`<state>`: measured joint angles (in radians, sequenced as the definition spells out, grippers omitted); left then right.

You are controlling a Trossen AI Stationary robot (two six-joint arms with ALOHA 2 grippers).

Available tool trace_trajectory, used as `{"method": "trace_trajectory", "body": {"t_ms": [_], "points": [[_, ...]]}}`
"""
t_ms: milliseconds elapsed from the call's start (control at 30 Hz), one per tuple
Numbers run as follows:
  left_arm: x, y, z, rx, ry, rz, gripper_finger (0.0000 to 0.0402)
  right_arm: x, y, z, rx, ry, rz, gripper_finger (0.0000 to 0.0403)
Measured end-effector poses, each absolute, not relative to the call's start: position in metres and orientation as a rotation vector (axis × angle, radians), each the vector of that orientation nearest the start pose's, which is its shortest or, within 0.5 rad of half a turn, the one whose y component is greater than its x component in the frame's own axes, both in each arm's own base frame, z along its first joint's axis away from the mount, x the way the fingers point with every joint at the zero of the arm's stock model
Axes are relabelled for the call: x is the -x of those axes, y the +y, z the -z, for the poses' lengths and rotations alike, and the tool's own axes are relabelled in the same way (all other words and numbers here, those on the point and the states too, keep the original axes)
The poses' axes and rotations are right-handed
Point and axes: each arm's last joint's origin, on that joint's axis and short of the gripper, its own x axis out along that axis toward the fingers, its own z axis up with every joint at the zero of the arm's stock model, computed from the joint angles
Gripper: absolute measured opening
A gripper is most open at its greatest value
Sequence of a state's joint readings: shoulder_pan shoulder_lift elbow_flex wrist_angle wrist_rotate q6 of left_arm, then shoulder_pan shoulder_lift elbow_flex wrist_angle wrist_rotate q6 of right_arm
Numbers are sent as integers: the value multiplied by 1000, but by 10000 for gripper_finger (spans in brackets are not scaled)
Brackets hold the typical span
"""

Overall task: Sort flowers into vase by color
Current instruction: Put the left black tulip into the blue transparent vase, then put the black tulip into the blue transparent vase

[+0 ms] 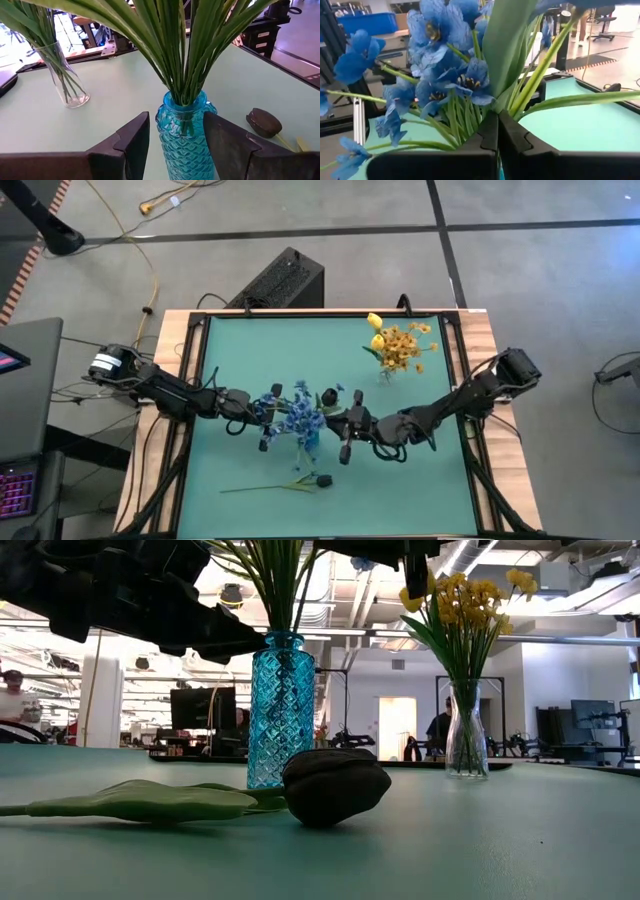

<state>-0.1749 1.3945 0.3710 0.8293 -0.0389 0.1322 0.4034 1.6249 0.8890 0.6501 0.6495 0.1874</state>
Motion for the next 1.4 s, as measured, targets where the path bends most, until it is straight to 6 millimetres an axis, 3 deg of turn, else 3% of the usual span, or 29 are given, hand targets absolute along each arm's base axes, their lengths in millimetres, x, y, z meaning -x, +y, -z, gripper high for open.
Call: {"method": "trace_trajectory", "body": {"t_ms": [433, 667, 900, 1133, 1400], "points": [[-244, -42, -167, -151, 184, 149, 174, -329, 109, -227, -269, 163, 206, 95], [-244, -42, -167, -148, 184, 150, 174, -323, 111, -231, -254, 207, 186, 202], [-244, -42, -166, -145, 191, 152, 174, -305, 117, -256, -290, 181, 140, 292], [-233, -40, -175, -146, 246, 137, 174, -283, 135, -268, -445, 222, 44, 301], [-198, -42, -189, 29, 415, 137, 174, -266, 168, -268, -490, 249, -63, 301]]}}
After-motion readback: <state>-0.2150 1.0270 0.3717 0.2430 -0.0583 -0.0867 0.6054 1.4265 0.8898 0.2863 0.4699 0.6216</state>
